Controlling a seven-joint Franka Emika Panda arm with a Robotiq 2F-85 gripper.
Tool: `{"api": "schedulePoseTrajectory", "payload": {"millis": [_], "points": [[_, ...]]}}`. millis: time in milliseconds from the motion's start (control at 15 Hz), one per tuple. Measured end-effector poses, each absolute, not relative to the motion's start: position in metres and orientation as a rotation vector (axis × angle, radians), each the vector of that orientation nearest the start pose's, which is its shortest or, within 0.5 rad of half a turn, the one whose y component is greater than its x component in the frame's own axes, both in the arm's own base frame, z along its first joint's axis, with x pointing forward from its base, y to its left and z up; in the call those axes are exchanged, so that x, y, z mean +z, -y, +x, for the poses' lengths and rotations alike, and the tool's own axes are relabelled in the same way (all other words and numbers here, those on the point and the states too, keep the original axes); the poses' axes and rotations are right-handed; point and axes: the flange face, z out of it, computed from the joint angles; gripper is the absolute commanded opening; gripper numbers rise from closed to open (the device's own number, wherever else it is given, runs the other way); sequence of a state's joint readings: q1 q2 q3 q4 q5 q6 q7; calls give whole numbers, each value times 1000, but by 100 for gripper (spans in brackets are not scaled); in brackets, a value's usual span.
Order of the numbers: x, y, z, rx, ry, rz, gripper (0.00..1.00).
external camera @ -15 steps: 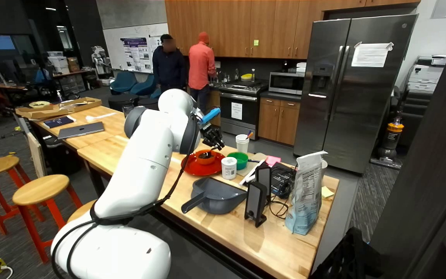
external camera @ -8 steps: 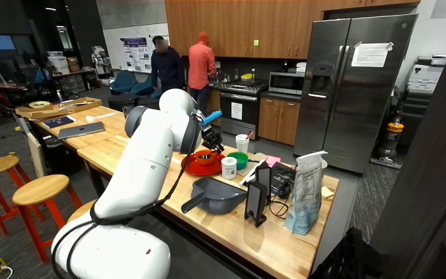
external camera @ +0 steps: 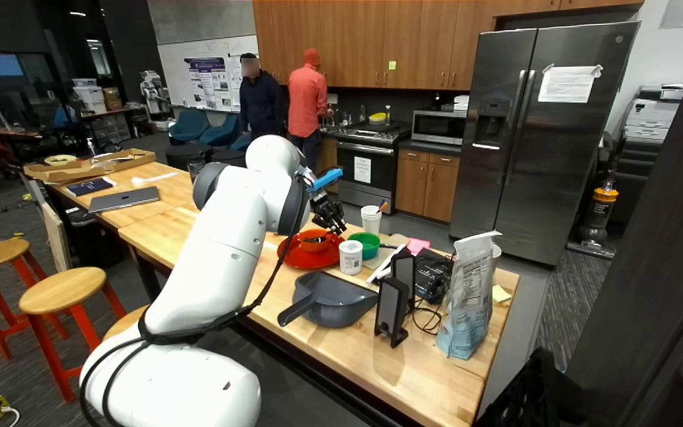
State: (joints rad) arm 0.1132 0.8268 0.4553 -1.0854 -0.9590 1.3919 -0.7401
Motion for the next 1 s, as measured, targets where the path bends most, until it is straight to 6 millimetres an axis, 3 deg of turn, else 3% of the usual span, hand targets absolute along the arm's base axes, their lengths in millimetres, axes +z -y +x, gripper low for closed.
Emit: {"api": "schedulePoseTrajectory", "payload": {"millis": [1000], "points": [[391, -201, 695, -555, -1420, 2041, 6]]}}
